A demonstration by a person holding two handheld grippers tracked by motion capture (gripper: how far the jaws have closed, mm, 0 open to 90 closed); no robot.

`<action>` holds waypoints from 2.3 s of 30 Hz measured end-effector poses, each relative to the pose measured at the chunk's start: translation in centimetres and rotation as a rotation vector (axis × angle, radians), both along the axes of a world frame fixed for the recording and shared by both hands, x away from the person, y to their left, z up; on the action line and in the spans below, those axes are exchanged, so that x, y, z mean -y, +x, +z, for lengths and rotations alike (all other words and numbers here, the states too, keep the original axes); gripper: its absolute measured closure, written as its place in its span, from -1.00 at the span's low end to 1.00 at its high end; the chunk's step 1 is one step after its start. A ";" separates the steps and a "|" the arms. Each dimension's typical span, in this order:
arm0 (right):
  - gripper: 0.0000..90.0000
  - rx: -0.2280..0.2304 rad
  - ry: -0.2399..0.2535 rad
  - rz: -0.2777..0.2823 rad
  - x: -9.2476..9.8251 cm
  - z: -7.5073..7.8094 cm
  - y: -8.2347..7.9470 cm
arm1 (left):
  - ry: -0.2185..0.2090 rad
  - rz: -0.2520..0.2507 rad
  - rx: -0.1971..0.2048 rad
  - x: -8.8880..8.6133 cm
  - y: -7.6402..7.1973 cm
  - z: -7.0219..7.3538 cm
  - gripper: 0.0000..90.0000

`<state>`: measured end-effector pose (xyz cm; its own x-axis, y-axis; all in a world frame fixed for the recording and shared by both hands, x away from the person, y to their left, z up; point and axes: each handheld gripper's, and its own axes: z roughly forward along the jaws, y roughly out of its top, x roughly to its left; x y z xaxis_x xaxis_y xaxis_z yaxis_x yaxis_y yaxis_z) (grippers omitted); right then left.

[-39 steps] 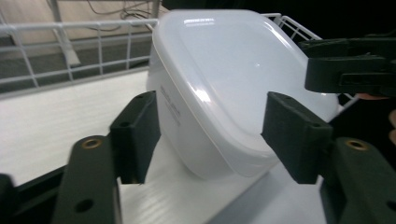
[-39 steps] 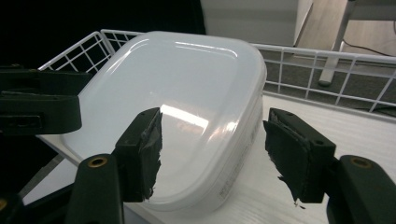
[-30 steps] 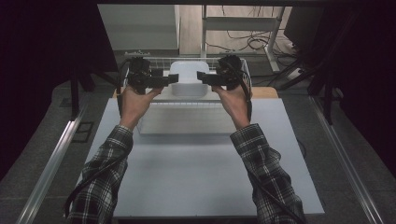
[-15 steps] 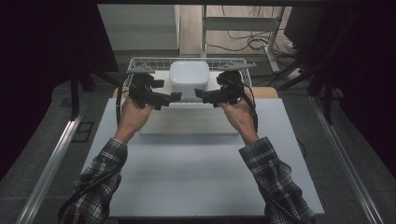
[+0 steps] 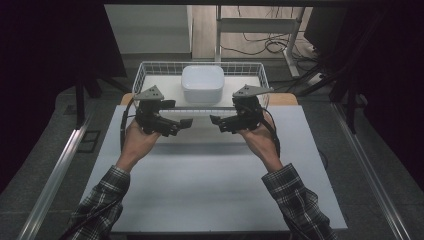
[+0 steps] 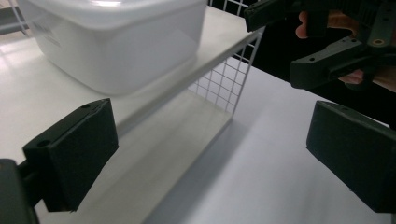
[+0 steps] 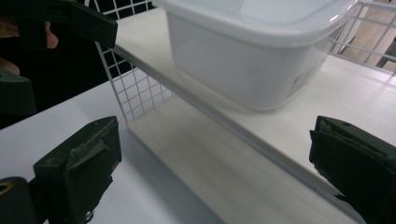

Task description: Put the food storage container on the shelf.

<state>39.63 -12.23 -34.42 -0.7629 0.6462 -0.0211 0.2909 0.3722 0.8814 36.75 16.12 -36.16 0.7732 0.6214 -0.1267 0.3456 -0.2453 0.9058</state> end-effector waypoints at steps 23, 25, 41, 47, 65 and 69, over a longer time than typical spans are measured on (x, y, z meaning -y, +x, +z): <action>-0.99 -0.012 -0.009 0.087 0.2 -4.7 -4.0 | -0.025 -0.039 -0.068 0.4 -3.8 -7.2 -1.00; -0.99 -0.018 -0.007 0.089 0.3 -5.2 -4.2 | -0.021 -0.031 -0.066 0.4 -4.1 -7.7 -1.00; -0.99 -0.034 -0.040 0.077 1.5 -8.6 -6.1 | 0.025 -0.019 -0.069 0.7 -6.6 -10.6 -0.97; -0.99 -0.047 -0.027 0.080 2.0 -9.5 -6.7 | 0.026 0.002 -0.058 0.7 -7.4 -11.3 -0.94; -1.00 -0.062 -0.064 0.061 3.9 -11.6 -8.5 | 0.054 0.029 -0.092 -0.2 -9.5 -13.4 -0.94; -1.00 -0.077 -0.061 0.047 4.9 -11.9 -9.0 | 0.060 0.045 -0.087 -0.8 -10.1 -13.6 -0.94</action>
